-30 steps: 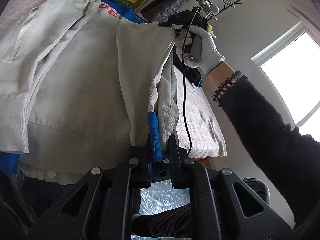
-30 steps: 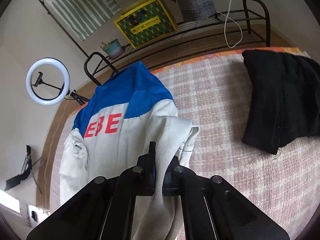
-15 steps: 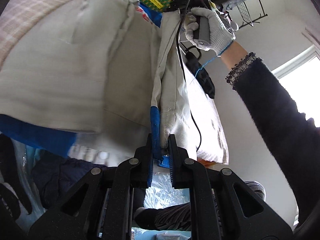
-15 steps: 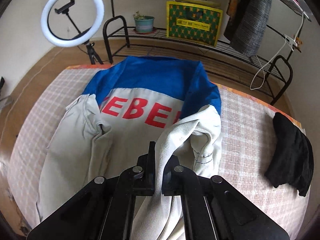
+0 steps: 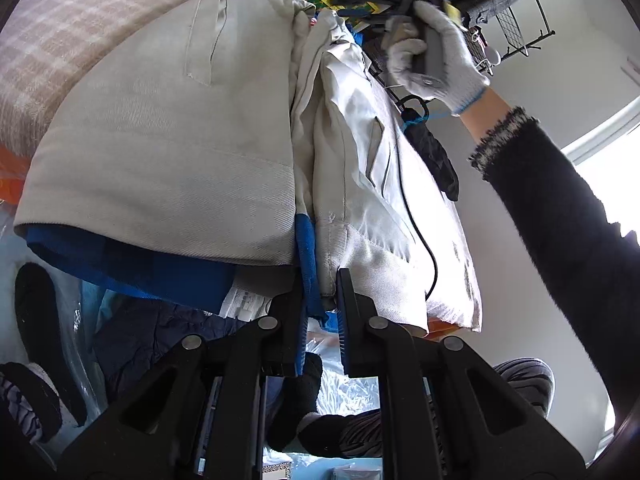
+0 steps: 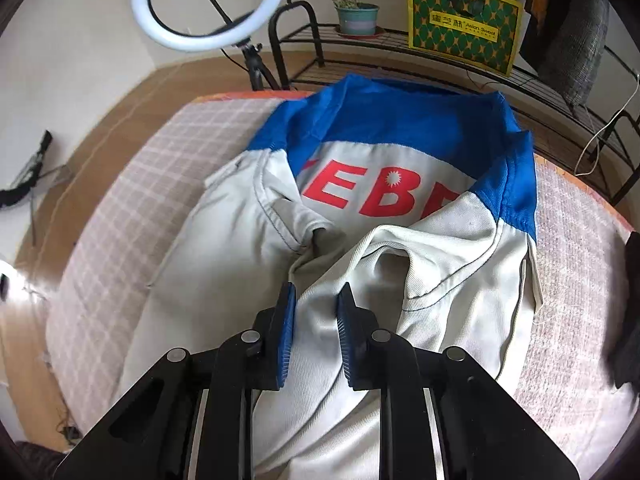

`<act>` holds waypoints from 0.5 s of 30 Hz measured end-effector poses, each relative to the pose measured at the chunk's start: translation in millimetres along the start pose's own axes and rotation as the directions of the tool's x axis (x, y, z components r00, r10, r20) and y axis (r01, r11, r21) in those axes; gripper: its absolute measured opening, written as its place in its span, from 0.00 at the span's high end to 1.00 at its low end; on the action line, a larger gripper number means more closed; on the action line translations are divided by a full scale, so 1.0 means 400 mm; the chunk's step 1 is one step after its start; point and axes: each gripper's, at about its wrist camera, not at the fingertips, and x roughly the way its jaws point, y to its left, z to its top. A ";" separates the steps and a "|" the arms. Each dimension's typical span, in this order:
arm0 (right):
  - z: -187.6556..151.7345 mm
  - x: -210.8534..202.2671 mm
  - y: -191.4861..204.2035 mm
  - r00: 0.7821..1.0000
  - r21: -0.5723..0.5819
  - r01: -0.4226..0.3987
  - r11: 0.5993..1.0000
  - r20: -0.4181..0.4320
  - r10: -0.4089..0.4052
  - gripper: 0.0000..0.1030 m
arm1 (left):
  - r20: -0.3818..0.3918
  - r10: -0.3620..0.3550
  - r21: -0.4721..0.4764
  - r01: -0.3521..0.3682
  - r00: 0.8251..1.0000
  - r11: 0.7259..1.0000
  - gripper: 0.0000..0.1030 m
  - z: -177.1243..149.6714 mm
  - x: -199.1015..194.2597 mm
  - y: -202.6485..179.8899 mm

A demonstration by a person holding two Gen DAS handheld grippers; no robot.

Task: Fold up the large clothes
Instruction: 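Open both grippers and release the folded jacket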

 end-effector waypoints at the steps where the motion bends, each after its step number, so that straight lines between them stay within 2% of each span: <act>1: -0.004 -0.035 -0.016 0.999 0.015 -0.043 0.999 0.031 0.043 0.81 | -0.004 0.000 -0.004 0.000 1.000 1.000 0.89 0.002 0.002 0.002; 2: -0.007 -0.064 -0.035 0.996 0.040 -0.064 0.997 0.061 0.062 0.81 | -0.006 -0.001 -0.008 0.001 1.000 1.000 0.89 0.002 0.003 0.003; 4: -0.007 -0.098 -0.079 0.995 0.110 -0.058 0.992 0.091 0.048 0.80 | -0.011 0.002 -0.006 -0.002 1.000 1.000 0.89 -0.001 -0.003 0.011; 7: -0.008 -0.098 -0.104 0.996 0.120 0.036 0.992 0.080 -0.045 0.80 | -0.018 0.005 -0.006 -0.006 1.000 1.000 0.89 0.007 -0.005 0.011; 15: -0.034 0.047 -0.107 1.000 0.166 0.011 0.986 -0.014 -0.009 0.80 | -0.012 0.043 0.054 -0.042 0.999 0.998 0.86 0.005 -0.055 -0.015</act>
